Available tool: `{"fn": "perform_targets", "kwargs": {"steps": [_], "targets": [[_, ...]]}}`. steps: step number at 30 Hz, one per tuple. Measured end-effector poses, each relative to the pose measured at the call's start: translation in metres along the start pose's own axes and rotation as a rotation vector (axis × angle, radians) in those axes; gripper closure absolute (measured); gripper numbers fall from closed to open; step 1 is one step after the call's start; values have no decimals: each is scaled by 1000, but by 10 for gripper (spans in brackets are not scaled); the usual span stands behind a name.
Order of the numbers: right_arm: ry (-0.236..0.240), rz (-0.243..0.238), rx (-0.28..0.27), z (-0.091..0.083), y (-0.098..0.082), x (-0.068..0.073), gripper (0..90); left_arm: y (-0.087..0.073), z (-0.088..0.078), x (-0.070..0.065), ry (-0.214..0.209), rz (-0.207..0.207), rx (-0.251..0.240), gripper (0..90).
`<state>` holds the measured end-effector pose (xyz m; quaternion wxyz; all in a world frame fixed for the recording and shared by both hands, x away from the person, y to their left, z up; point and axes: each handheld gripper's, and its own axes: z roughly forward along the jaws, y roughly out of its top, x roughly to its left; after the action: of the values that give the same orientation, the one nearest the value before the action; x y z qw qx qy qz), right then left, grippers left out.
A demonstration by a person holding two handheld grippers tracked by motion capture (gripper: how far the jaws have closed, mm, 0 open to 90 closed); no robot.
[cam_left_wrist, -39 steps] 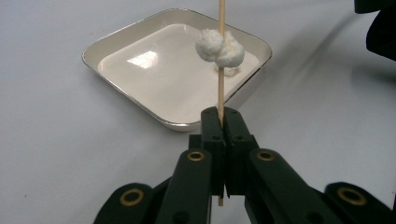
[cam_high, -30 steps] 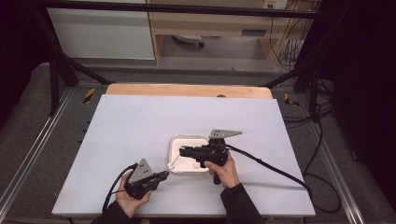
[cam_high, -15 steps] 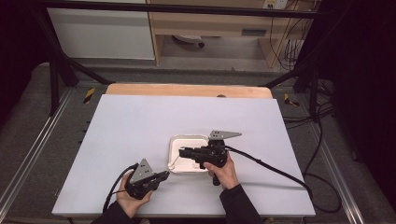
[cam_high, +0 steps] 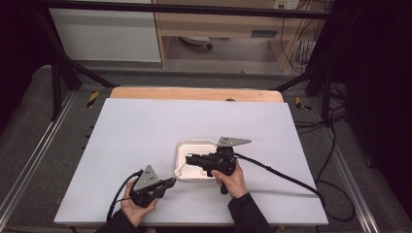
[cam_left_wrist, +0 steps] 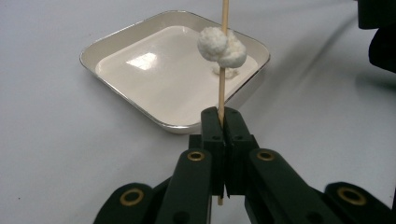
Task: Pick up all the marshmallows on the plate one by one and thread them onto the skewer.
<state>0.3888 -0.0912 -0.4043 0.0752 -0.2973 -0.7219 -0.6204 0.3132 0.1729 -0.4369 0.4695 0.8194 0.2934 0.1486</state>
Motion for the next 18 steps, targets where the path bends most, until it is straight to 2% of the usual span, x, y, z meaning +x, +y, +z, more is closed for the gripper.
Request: {"fn": "perform_targets", "kwargs": {"steps": [18], "targets": [[10, 9, 26, 2, -3, -1, 826, -1, 2, -1, -1, 4, 19, 892]]}}
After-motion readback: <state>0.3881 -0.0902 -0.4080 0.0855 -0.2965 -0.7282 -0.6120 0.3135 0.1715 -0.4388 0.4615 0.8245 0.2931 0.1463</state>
